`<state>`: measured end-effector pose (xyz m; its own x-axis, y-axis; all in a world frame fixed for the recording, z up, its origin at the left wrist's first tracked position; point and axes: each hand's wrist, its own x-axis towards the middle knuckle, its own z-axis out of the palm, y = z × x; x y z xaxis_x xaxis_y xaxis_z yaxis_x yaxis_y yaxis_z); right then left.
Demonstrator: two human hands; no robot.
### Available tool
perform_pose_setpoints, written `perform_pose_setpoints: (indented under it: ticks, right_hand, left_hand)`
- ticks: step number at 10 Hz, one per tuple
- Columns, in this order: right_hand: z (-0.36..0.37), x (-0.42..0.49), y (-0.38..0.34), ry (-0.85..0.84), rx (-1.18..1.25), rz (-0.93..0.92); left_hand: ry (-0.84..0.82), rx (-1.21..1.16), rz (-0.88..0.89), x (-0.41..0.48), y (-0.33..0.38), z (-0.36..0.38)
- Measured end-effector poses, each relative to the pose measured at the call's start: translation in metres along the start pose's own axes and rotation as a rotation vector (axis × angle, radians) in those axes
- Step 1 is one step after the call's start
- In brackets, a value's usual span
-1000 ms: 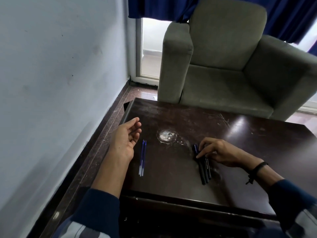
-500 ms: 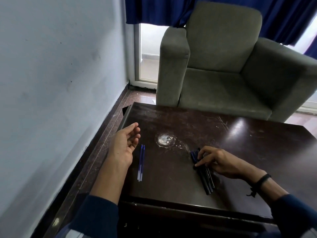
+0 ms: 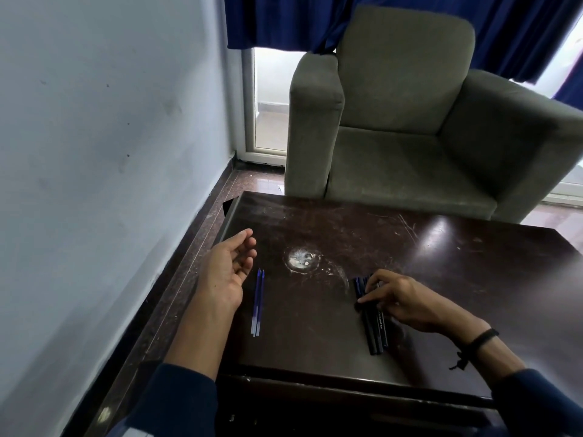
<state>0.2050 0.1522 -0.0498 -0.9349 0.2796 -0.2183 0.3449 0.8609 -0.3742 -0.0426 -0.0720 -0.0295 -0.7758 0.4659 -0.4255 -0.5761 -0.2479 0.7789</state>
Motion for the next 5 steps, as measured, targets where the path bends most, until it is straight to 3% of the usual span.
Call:
perform_pose_setpoints:
  ticks: [1,3,5]
  right_hand:
    - [0.0,-0.002,-0.003,0.022,0.011,0.002]
    - [-0.004,-0.002,-0.002,0.43,0.105,-0.059]
    - [0.003,0.012,-0.006,0.49,0.115,-0.015]
  left_hand:
    - [-0.002,0.004,0.001,-0.001,0.0,0.002]
    - [-0.018,0.011,0.018,-0.008,0.002,0.009]
    - [-0.046,0.135,0.172,-0.013,0.004,0.019]
